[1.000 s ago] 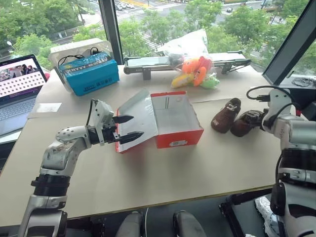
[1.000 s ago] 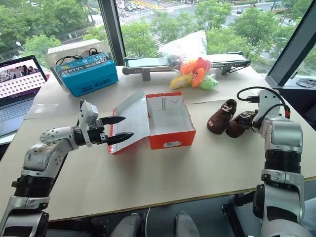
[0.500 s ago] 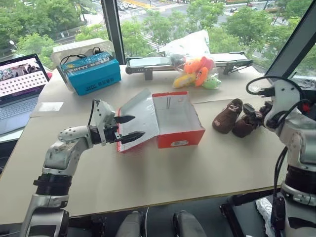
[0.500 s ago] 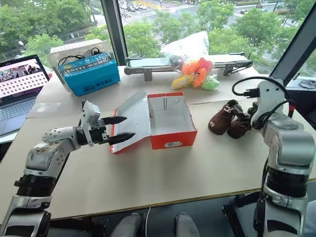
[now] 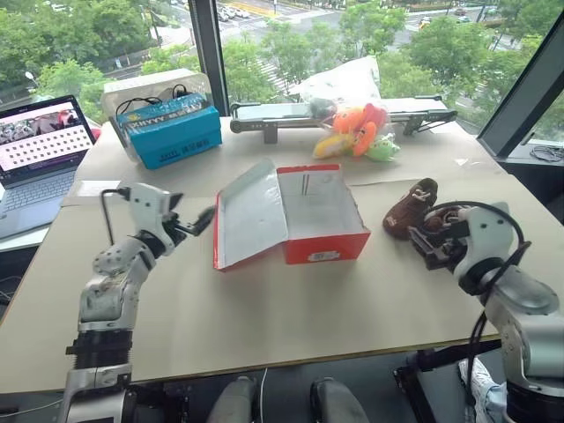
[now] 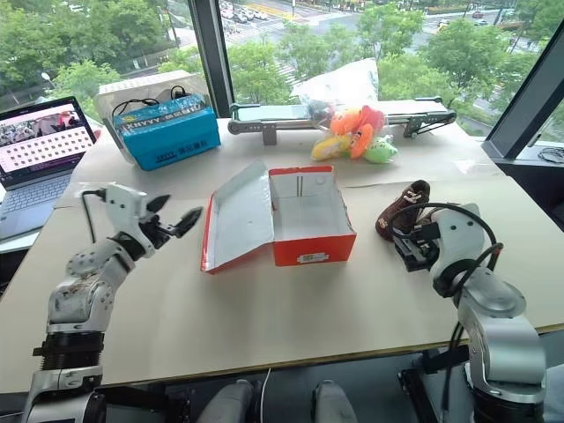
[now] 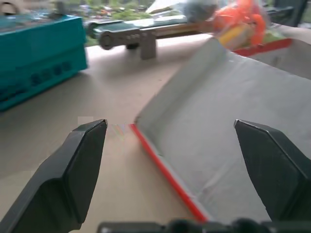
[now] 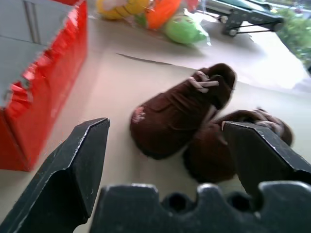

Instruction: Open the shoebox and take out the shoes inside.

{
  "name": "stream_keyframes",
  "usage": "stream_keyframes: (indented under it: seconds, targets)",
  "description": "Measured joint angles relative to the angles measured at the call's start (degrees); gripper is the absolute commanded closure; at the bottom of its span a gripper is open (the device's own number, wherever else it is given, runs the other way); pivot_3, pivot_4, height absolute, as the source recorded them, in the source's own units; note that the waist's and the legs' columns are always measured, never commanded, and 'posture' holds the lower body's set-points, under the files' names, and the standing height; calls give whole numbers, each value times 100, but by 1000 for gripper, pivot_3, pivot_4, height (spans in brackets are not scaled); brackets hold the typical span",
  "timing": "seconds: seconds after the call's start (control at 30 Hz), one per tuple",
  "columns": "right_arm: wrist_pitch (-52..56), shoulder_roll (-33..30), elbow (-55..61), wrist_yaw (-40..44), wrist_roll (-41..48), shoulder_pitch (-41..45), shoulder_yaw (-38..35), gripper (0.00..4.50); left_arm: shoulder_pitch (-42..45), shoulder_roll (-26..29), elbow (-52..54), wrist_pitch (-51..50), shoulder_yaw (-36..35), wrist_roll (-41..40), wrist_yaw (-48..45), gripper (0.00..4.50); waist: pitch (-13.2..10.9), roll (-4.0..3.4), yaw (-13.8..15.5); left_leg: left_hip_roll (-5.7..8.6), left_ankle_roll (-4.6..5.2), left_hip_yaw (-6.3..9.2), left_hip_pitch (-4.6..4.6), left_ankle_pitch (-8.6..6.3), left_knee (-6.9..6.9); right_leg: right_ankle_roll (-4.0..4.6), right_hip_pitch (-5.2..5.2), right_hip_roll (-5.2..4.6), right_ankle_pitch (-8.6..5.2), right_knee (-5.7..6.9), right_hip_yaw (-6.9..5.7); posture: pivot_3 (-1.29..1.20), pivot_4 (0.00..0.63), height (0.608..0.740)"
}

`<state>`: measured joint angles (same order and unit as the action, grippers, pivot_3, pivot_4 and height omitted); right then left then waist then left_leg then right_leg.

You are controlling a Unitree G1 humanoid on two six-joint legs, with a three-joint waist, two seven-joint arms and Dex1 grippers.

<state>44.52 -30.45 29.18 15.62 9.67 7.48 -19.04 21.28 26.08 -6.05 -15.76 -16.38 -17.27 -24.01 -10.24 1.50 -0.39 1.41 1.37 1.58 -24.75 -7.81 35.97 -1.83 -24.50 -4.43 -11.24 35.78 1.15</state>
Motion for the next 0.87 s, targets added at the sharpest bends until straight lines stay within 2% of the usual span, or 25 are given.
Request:
stream_keyframes:
  seconds: [0.3,0.87]
  targets:
    - [-827,207,-817,-465,-448,-236,-8,116,-379,-421,-681,639,-388,252,1024,0,5,9,85,-1,-21,-7,8,-12,0,18,21,-3,-13,-15,-5,0,150,740]
    - [-1341,389,-1194,-634,-497,-387,-71,116,-347,-627,-1105,981,-359,210,987,0,6,10,93,-3,-21,-14,8,-13,0,18,22,-2,-13,-17,-6,0,150,740]
